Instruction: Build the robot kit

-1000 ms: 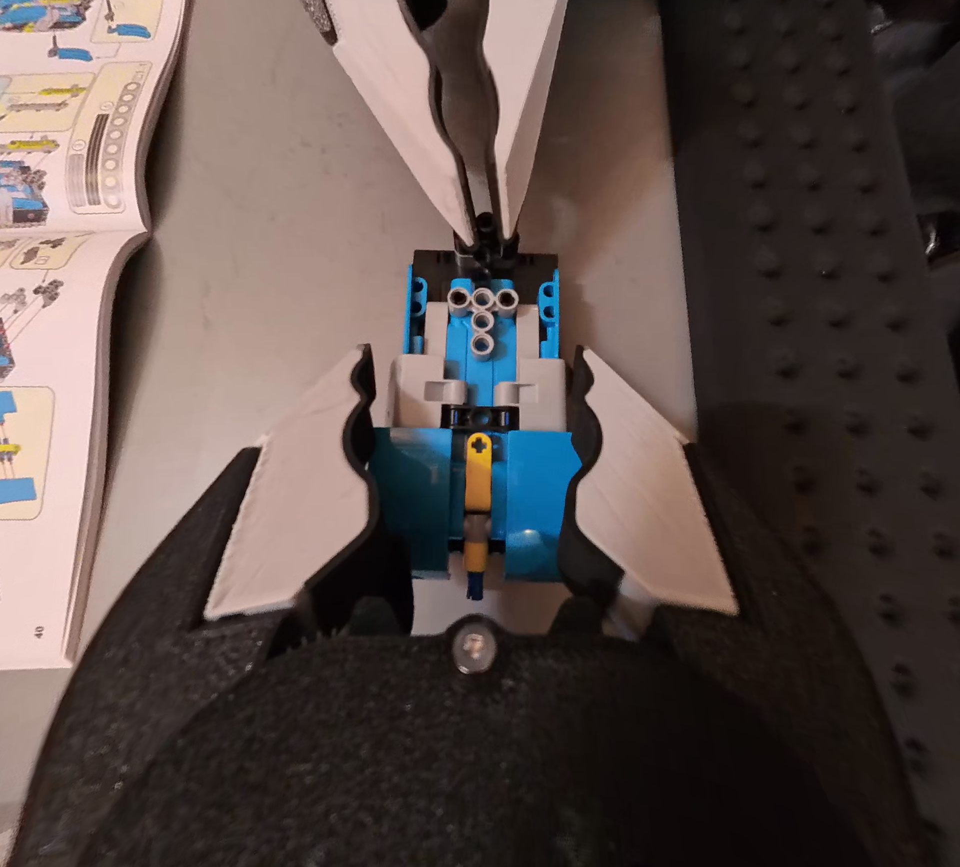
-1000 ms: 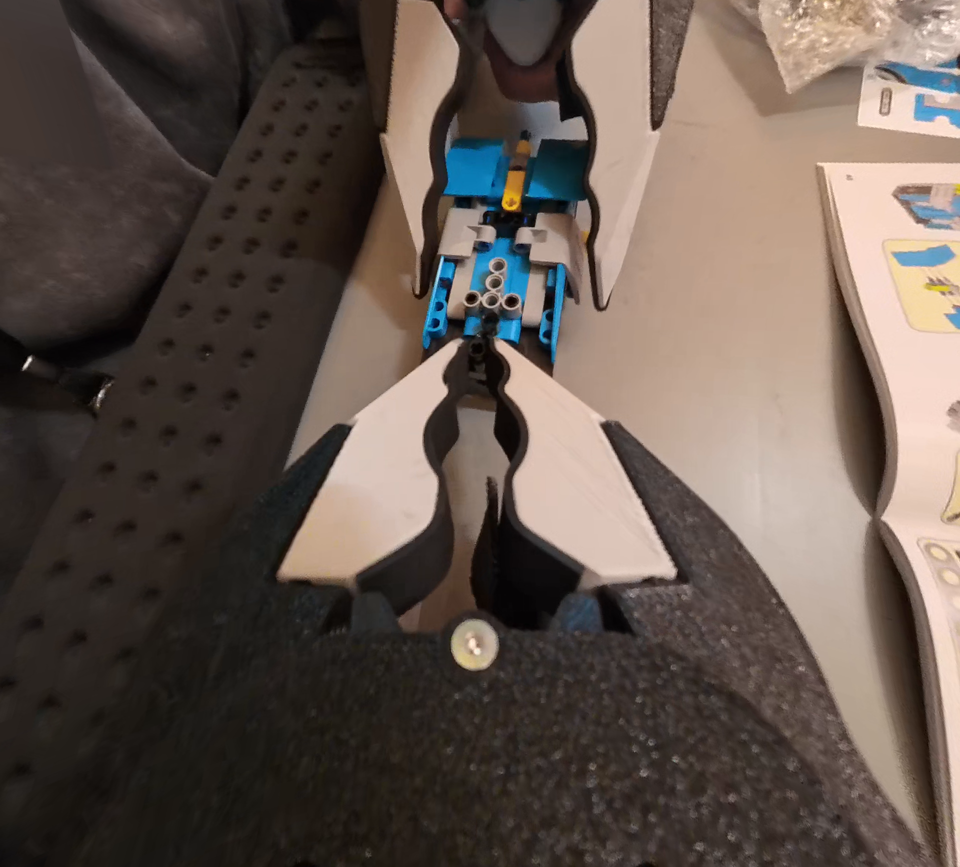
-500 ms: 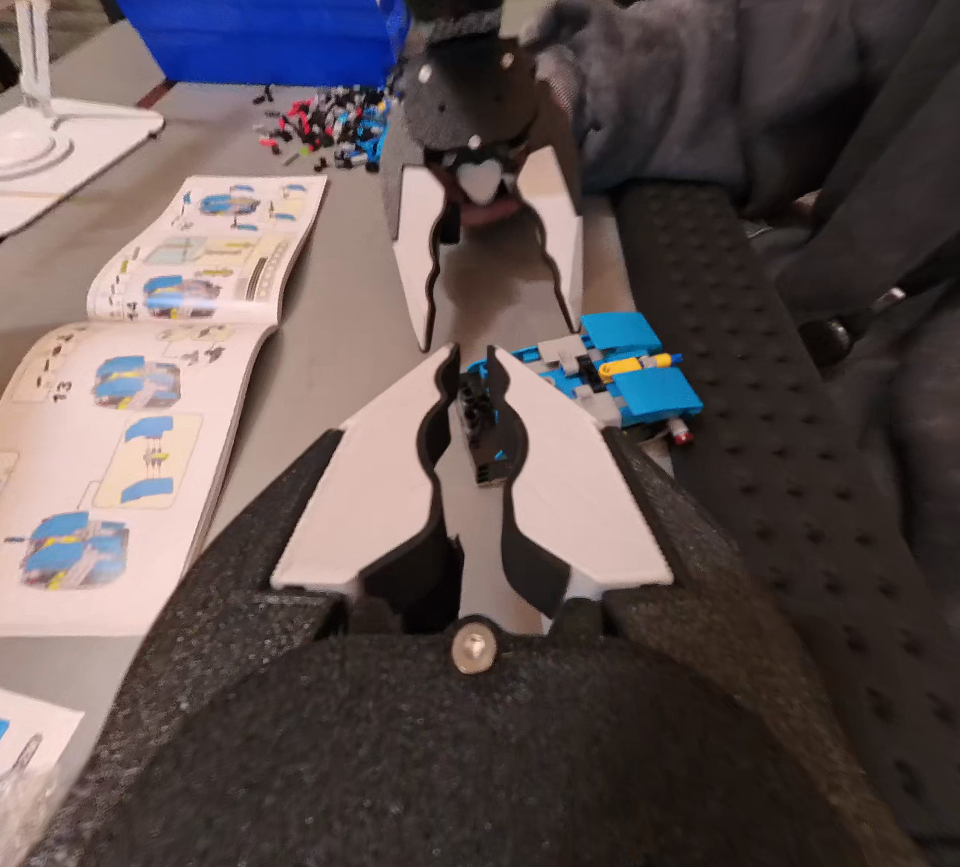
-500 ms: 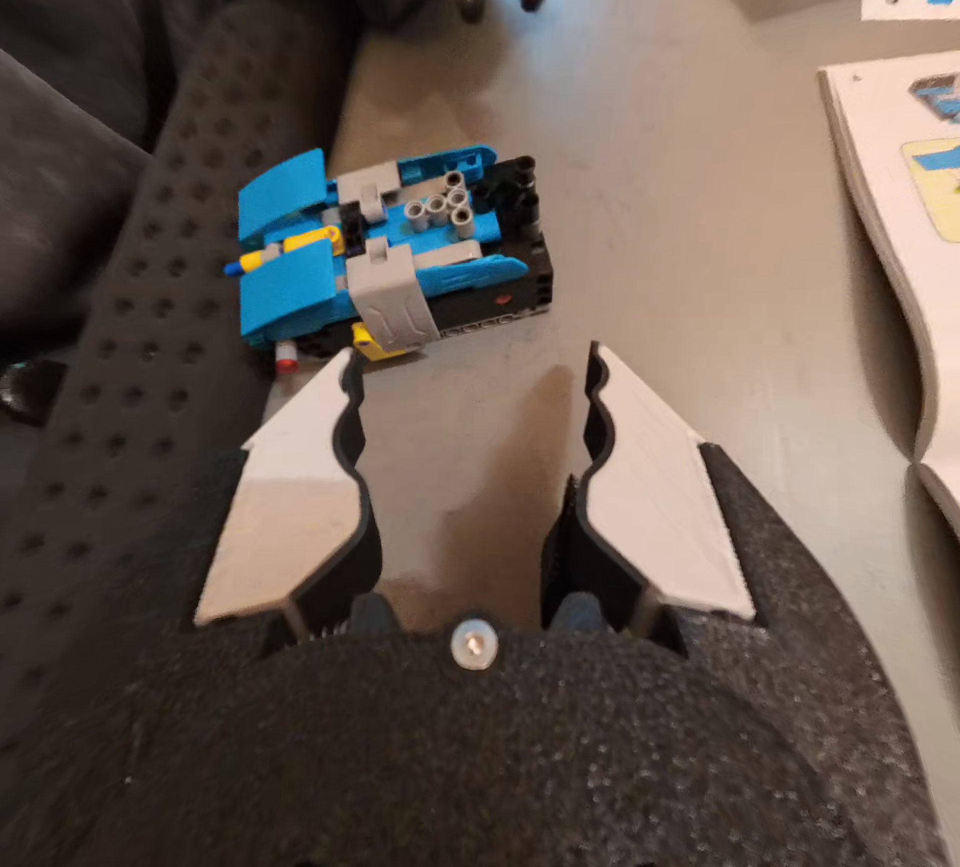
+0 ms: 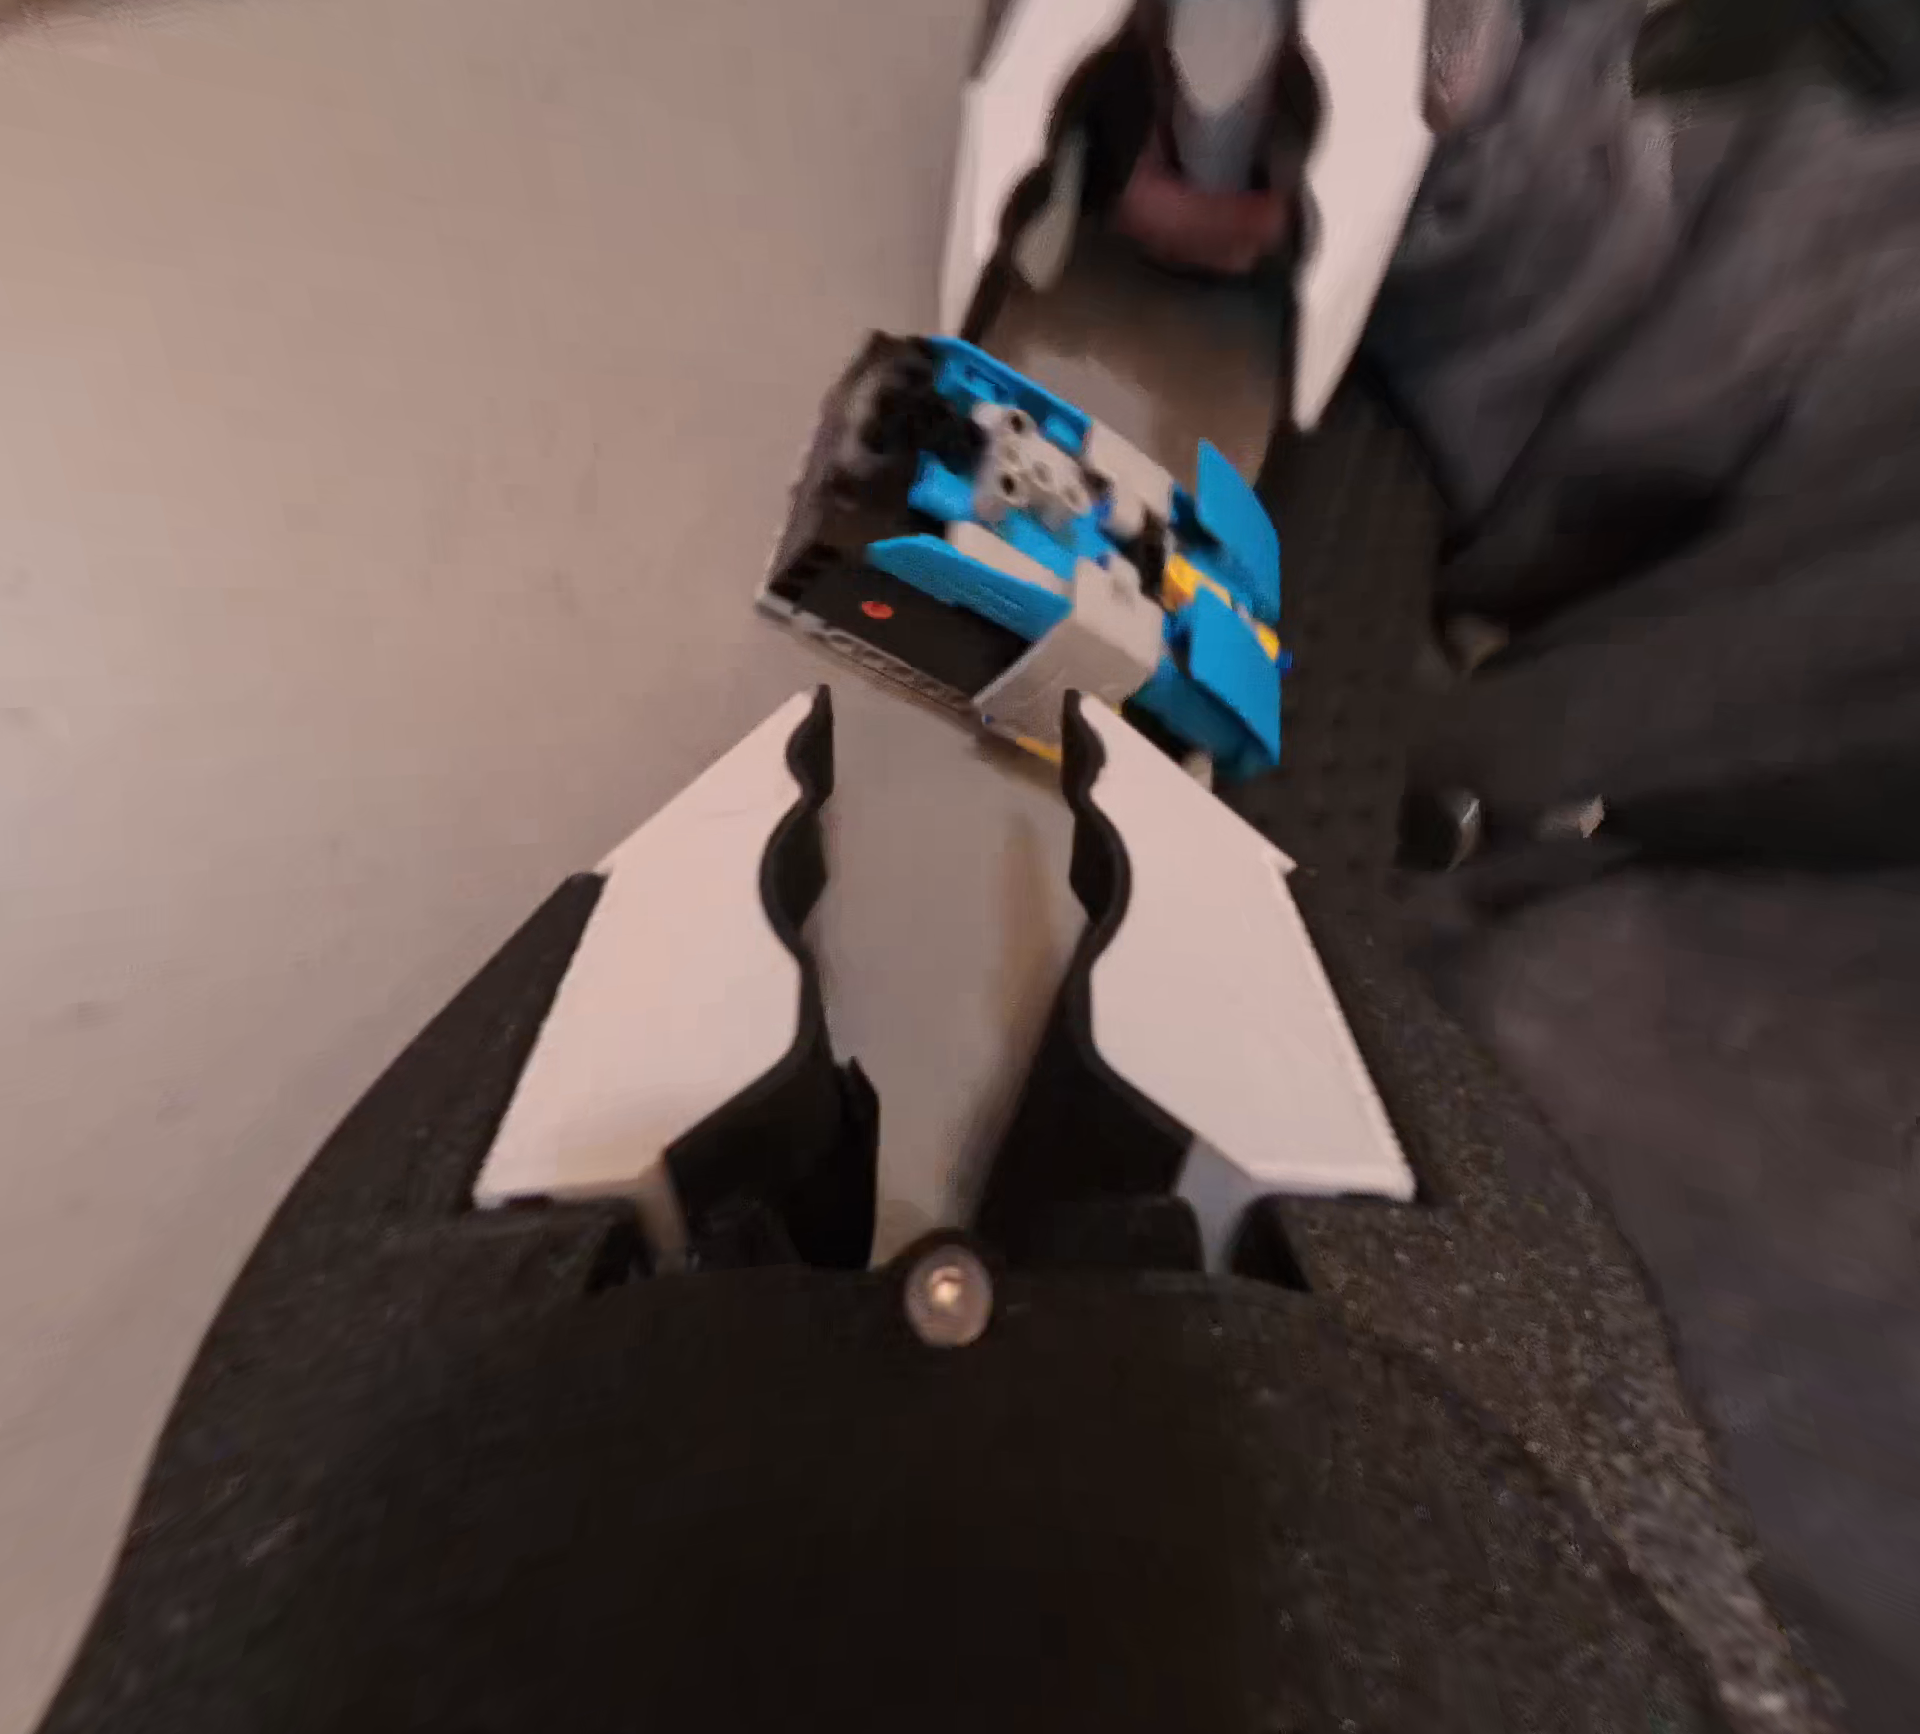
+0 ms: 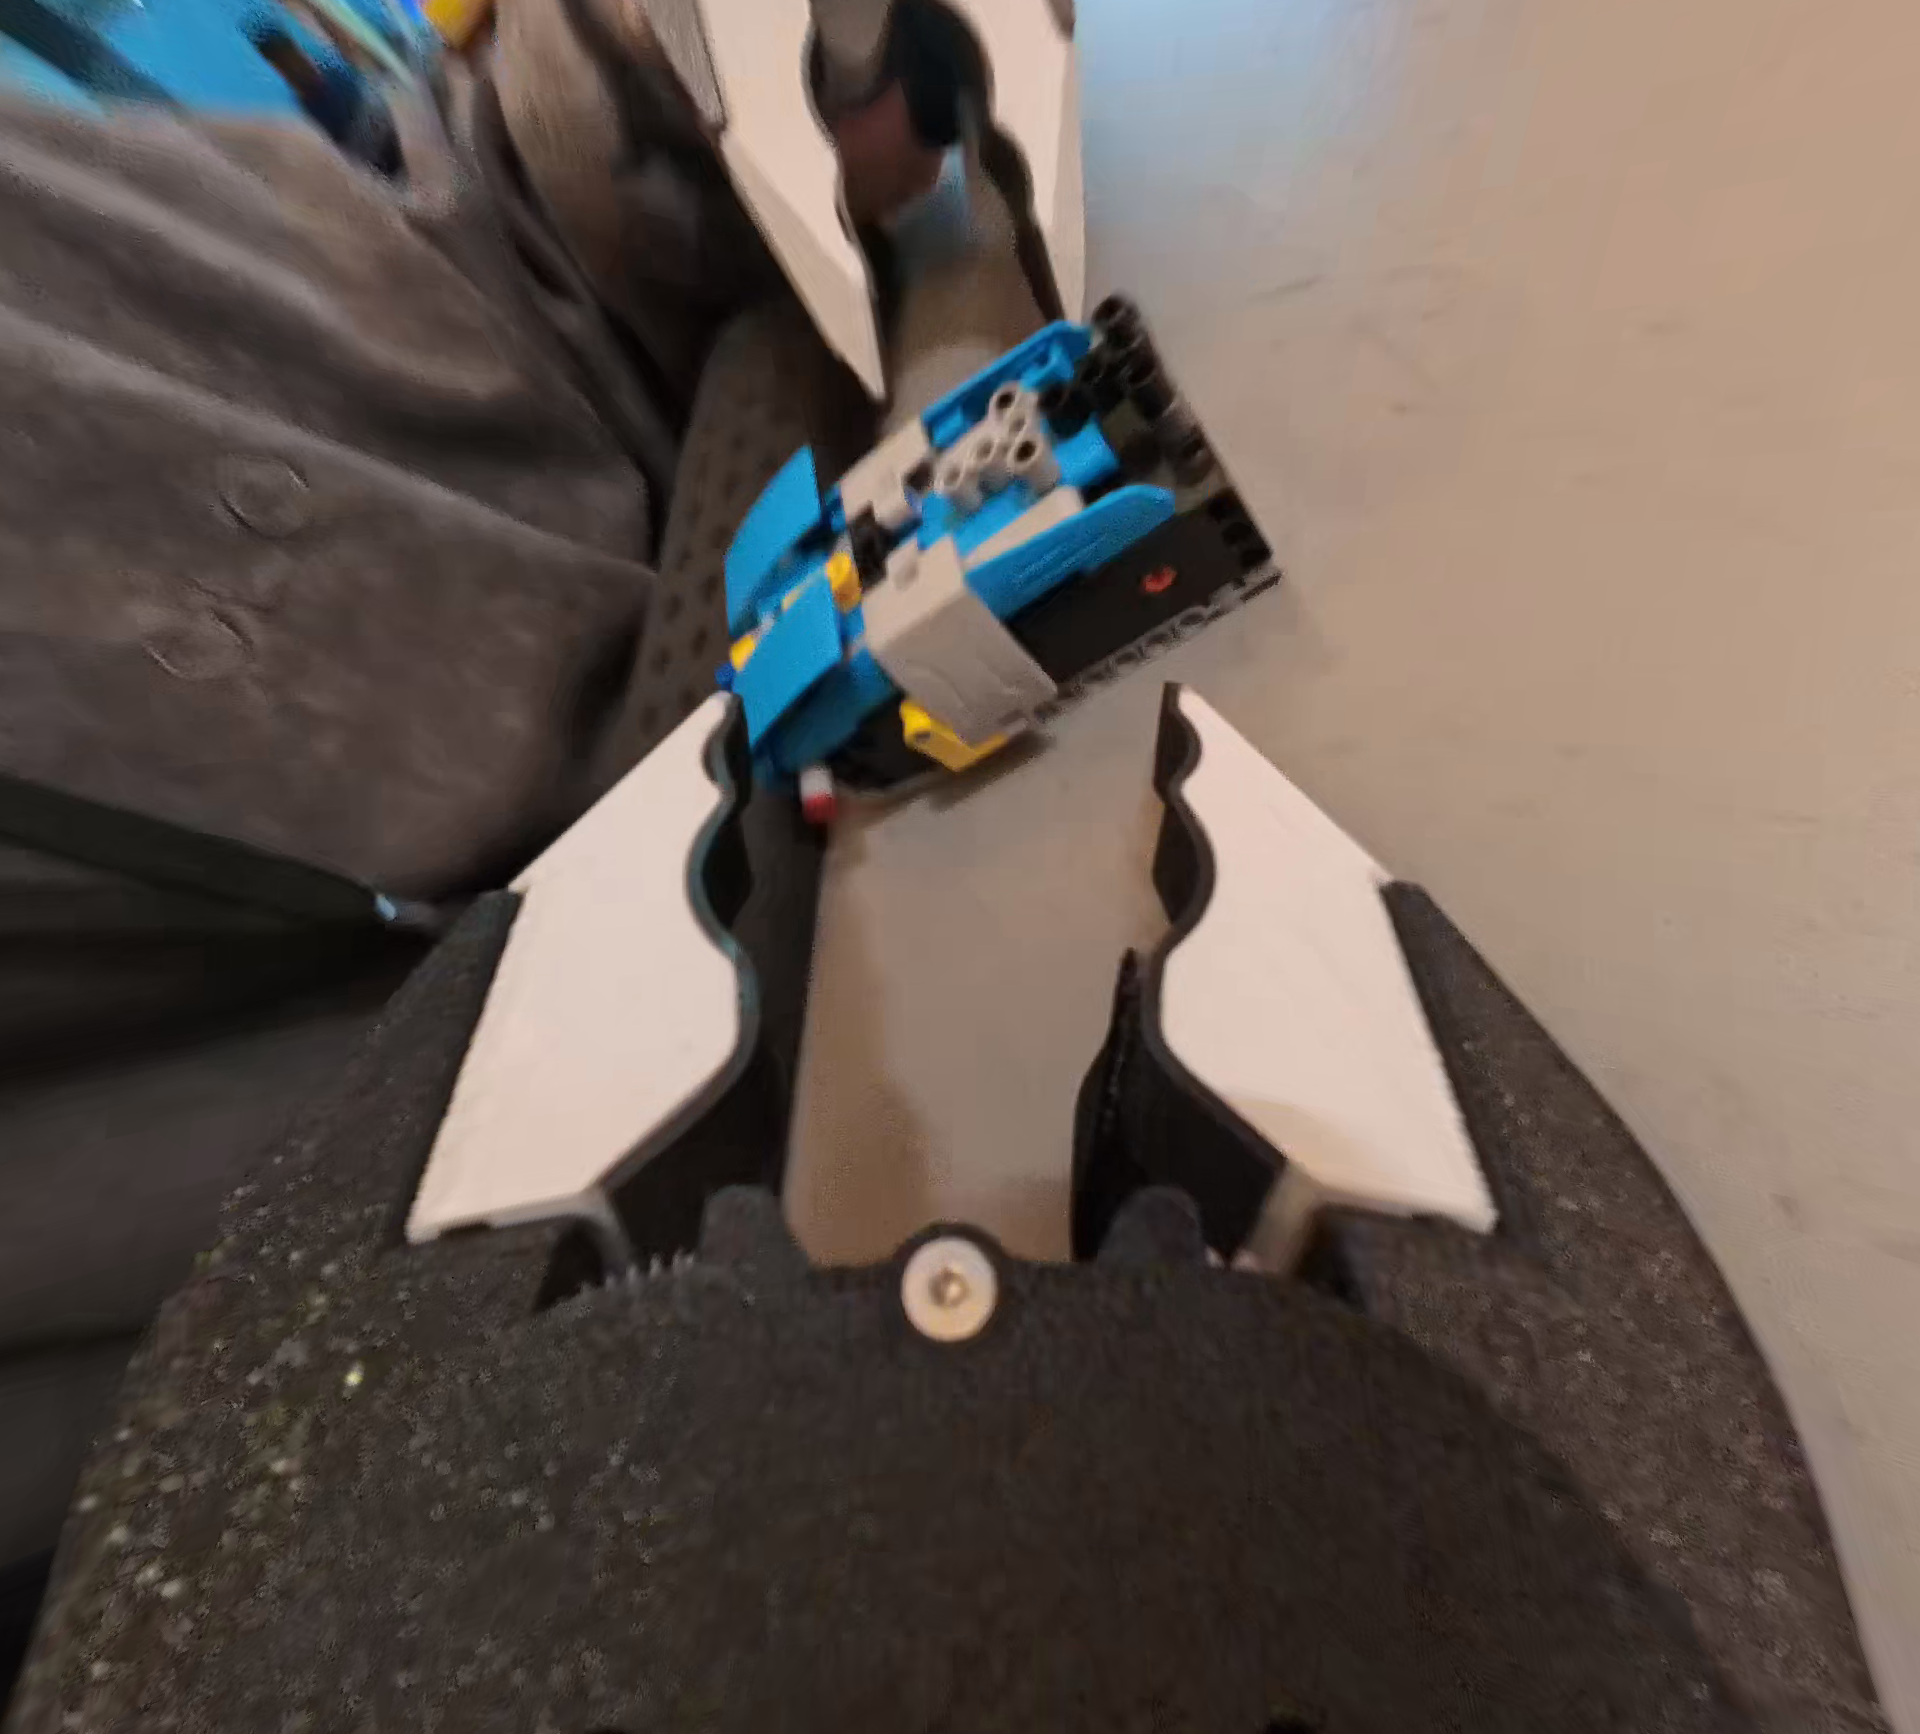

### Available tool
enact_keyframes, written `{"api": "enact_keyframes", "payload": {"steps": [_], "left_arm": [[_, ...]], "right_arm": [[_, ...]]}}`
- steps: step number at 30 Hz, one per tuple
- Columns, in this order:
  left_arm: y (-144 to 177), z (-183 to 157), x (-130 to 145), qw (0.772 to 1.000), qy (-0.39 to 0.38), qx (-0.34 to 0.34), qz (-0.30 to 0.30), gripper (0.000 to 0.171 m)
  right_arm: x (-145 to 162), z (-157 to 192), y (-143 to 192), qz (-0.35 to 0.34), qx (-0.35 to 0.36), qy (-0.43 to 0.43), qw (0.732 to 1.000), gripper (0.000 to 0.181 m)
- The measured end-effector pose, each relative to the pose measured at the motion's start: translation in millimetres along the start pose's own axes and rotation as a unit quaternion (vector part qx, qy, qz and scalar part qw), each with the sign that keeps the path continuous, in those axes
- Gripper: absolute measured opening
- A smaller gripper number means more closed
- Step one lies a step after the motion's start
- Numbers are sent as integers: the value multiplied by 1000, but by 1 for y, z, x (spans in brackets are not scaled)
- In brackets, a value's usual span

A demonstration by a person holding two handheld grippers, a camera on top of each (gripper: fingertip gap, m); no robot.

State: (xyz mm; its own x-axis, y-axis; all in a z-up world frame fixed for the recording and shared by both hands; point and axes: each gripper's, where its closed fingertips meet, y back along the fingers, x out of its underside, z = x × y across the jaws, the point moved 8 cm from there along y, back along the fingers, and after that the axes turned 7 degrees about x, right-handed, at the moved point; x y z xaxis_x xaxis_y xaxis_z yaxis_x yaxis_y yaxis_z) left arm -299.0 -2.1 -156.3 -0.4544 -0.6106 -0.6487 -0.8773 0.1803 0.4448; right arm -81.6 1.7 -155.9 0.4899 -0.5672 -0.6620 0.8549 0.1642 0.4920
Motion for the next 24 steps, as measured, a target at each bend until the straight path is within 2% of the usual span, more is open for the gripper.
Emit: {"api": "enact_keyframes", "payload": {"steps": [1, 2, 3, 6, 9, 12, 13, 14, 15, 16, 17, 19, 20, 24], "left_arm": [[0, 3, -1, 998, 64, 14, -23, 58], [0, 1, -3, 991, 113, 56, -44, 77], [-1, 1, -5, 984, 148, 86, -58, 71], [-14, 10, -5, 978, 187, 74, -50, 66], [-18, 10, -14, 985, 162, 35, -53, 63], [-25, 2, -26, 993, 104, -16, -58, 61], [-27, -2, -32, 994, 81, -31, -64, 61], [-30, -7, -38, 995, 56, -42, -71, 60], [-33, -14, -46, 995, 27, -48, -86, 52], [-37, -19, -53, 993, 7, -63, -96, 55], [-43, -20, -57, 992, -13, -91, -90, 57], [-59, -19, -57, 989, -54, -127, -54, 59], [-67, -17, -55, 991, -45, -118, -44, 60], [-85, -11, -54, 996, -11, -77, -42, 60]], "right_arm": [[-4, -4, -3, -15, -24, -38, 999, 80], [-8, -8, -7, -26, -41, -67, 997, 84], [-10, -12, -13, -23, -41, -83, 995, 87], [-15, -13, -29, 6, -10, -82, 997, 75], [-22, -19, -26, -3, 39, -102, 994, 62], [-31, -17, -10, -65, 47, -102, 992, 69], [-37, -13, 0, -101, 47, -86, 990, 64], [-45, -5, 13, -144, 33, -59, 987, 52], [-52, 7, 24, -176, 3, -28, 984, 25], [-53, 14, 29, -178, 3, -13, 984, 18], [-52, 16, 32, -172, 32, 8, 985, 17], [-46, 15, 39, -164, 96, 34, 981, 26], [-42, 11, 40, -149, 117, 40, 981, 31], [-31, -1, 45, -137, 119, 21, 983, 19]]}}
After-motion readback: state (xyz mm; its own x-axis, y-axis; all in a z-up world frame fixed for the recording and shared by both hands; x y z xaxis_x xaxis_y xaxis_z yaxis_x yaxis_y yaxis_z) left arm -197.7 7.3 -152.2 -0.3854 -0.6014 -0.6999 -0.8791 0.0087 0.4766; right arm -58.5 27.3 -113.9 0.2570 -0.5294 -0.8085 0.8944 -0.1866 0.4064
